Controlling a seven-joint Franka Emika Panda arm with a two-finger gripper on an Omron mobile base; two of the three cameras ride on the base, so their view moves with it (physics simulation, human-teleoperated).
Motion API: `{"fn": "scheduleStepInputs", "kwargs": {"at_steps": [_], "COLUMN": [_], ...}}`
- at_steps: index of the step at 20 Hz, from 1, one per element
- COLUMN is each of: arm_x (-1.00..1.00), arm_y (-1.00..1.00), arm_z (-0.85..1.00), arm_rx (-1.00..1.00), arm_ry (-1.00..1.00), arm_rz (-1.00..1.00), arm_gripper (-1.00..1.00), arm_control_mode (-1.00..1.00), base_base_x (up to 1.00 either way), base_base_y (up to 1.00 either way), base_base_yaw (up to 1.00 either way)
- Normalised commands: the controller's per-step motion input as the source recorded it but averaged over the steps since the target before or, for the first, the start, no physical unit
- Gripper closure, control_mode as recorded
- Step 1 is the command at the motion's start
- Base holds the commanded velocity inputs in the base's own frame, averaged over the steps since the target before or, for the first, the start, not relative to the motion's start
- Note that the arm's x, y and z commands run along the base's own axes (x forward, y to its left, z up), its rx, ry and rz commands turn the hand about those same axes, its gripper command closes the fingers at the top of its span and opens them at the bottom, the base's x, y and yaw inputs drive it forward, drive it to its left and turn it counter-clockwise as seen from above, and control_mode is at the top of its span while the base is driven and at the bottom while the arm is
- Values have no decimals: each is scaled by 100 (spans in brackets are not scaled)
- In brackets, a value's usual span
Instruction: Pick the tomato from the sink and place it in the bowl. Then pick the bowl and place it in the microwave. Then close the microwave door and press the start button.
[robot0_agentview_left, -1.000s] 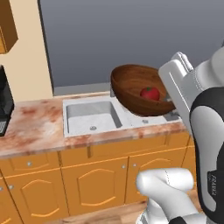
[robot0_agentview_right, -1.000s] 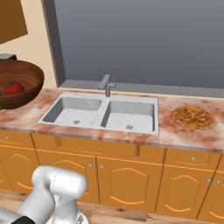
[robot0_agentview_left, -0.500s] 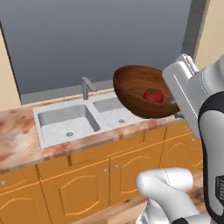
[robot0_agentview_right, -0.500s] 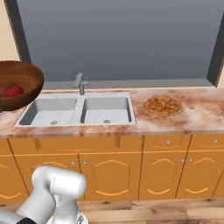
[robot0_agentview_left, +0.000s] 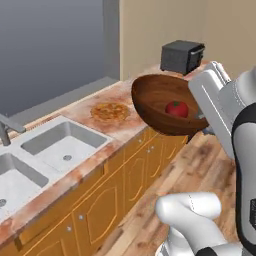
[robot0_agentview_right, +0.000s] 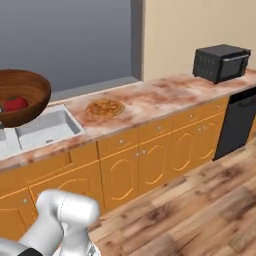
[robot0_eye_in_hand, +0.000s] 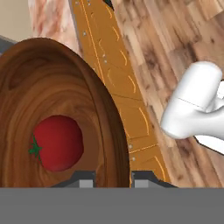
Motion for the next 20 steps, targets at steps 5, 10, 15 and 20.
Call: {"fn": "scheduleStepInputs", "kwargs": {"at_steps": [5, 10, 15, 20], "arm_x": [0, 0, 0, 0], "arm_y": [0, 0, 0, 0], "arm_z": [0, 0, 0, 0], "arm_rx": [0, 0, 0, 0], "arm_ry": [0, 0, 0, 0], "arm_rz": [0, 0, 0, 0], "arm_gripper": [100, 100, 100, 100], "arm_control_mode": [100, 100, 100, 100], "base_base_x": [-2, 0, 0, 0], "base_base_y": [-15, -5, -1, 0], "base_base_yaw": [-74, -72, -71, -69]}}
